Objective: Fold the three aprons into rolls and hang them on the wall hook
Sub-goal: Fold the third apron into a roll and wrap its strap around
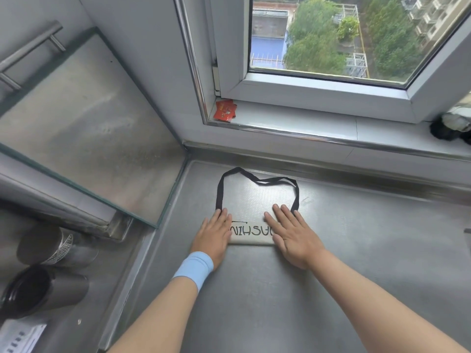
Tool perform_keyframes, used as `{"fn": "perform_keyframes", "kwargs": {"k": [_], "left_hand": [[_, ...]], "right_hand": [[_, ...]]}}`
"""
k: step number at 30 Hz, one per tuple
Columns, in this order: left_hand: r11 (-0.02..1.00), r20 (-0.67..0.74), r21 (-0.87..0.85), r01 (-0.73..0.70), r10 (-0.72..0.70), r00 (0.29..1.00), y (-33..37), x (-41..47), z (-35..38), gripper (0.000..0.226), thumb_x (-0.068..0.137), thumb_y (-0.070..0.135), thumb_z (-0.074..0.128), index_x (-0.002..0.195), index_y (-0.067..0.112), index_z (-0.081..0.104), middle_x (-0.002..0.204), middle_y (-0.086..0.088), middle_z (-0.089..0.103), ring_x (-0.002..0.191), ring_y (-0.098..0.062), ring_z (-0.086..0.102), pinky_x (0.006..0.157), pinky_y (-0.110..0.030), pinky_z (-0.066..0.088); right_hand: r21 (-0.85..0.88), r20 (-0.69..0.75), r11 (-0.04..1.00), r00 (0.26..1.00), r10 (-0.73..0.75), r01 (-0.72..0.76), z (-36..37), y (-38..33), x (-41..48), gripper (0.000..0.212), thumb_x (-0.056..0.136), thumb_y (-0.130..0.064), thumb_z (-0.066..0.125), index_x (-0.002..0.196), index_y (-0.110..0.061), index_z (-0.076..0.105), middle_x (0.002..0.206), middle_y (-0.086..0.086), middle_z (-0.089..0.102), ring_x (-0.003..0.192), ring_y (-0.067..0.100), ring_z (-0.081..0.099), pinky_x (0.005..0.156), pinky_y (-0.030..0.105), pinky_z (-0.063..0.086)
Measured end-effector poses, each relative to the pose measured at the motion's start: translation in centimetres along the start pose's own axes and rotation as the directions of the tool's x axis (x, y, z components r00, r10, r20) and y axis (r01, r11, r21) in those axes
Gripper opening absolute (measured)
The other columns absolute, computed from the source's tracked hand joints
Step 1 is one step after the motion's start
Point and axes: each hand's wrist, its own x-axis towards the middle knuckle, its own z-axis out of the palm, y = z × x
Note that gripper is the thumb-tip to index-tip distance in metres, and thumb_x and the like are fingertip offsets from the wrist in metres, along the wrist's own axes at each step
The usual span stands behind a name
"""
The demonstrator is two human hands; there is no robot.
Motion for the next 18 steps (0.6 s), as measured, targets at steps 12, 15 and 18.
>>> {"fn": "perform_keyframes", "kwargs": {"k": [12, 15, 18], "left_hand": [[0.984, -0.093, 0.144, -0.100, 0.114, 0.989, 2.7, 0.0, -2.8, 0.034, 0.090, 0.008, 0.045, 0.119, 0.024, 0.053, 0.121, -0.003, 0.047, 0.113, -0.026, 0.043, 0.085, -0.033, 0.036], [0.988, -0.122, 0.149, -0.038, 0.057, 0.991, 2.7, -0.5, -2.3, 0.032, 0.088, 0.023, 0.047, 0.120, 0.023, 0.050, 0.122, 0.001, 0.046, 0.113, -0.022, 0.043, 0.087, -0.033, 0.037], [0.989, -0.134, 0.138, -0.059, 0.077, 0.988, 2.5, -1.0, -1.7, 0.042, 0.088, 0.043, 0.048, 0.124, 0.022, 0.048, 0.123, 0.000, 0.046, 0.111, -0.023, 0.043, 0.089, -0.036, 0.039]], "right_hand": [[-0.078, -0.119, 0.983, 0.978, -0.174, 0.166, -2.3, -3.0, 0.1, 0.032, 0.080, -0.014, 0.056, 0.108, -0.027, 0.062, 0.101, 0.001, 0.053, 0.089, 0.025, 0.054, 0.071, 0.035, 0.044], [-0.090, -0.123, 0.987, 0.982, -0.141, 0.131, -2.0, -3.4, -0.2, 0.023, 0.082, -0.038, 0.056, 0.098, -0.024, 0.064, 0.089, -0.002, 0.055, 0.081, 0.022, 0.055, 0.063, 0.036, 0.045], [-0.104, -0.077, 0.993, 0.995, -0.070, 0.062, -2.1, -3.7, -0.1, 0.027, 0.077, -0.037, 0.069, 0.094, -0.016, 0.065, 0.089, 0.003, 0.059, 0.084, 0.027, 0.059, 0.062, 0.039, 0.048]]}}
